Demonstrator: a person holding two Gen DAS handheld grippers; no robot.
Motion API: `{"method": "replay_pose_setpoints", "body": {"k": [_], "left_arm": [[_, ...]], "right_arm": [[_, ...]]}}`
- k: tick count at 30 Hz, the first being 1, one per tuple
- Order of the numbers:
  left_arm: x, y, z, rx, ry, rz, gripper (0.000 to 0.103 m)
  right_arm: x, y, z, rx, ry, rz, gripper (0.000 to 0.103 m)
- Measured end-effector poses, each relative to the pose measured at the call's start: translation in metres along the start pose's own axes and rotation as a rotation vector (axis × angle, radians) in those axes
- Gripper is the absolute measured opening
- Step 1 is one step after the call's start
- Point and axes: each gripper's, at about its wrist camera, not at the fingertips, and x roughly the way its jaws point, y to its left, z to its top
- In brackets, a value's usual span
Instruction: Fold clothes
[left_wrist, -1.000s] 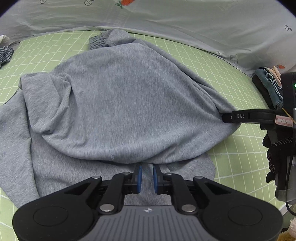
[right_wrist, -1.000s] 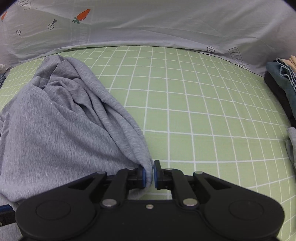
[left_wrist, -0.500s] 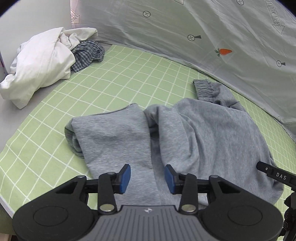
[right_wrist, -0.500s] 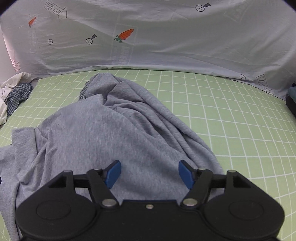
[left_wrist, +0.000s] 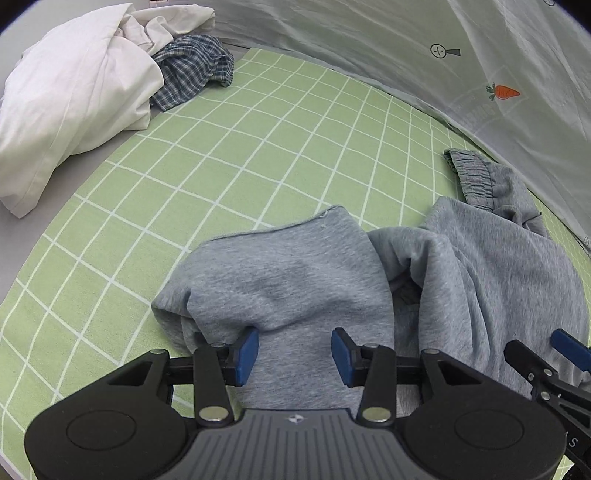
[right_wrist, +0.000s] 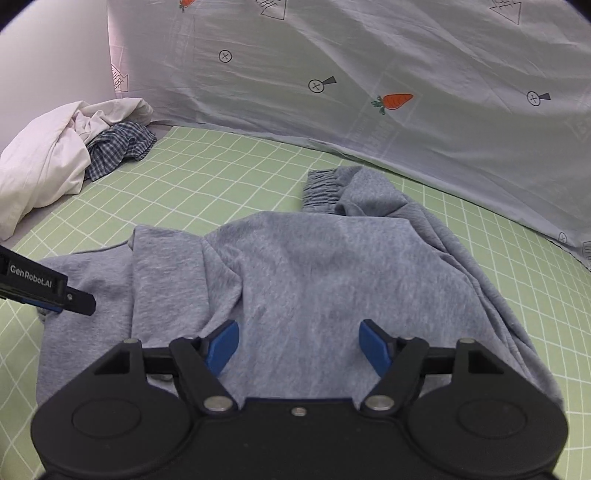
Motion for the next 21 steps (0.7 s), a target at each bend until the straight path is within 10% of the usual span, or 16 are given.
{"method": "replay_pose_setpoints", "body": {"k": [4, 9, 21], "left_arm": [[0.0, 0.0, -0.002, 0.038, -0.004, -0.007, 0.046], [-0.002, 0.005, -0.002, 0.028, -0.005, -0.004, 0.046], [-0.008, -0.012, -0.031, -0.066, 0.011, 0.063, 0.046]], "right_arm": [[0.019, 0.027, 0.001, -0.058, 0.044, 0.049, 0.071], [0.033, 0.028, -0.003, -0.043, 0.096, 0.093, 0.003], [-0.051, -0.177, -0.023, 0.254, -0.105, -0.359, 0.002]]}}
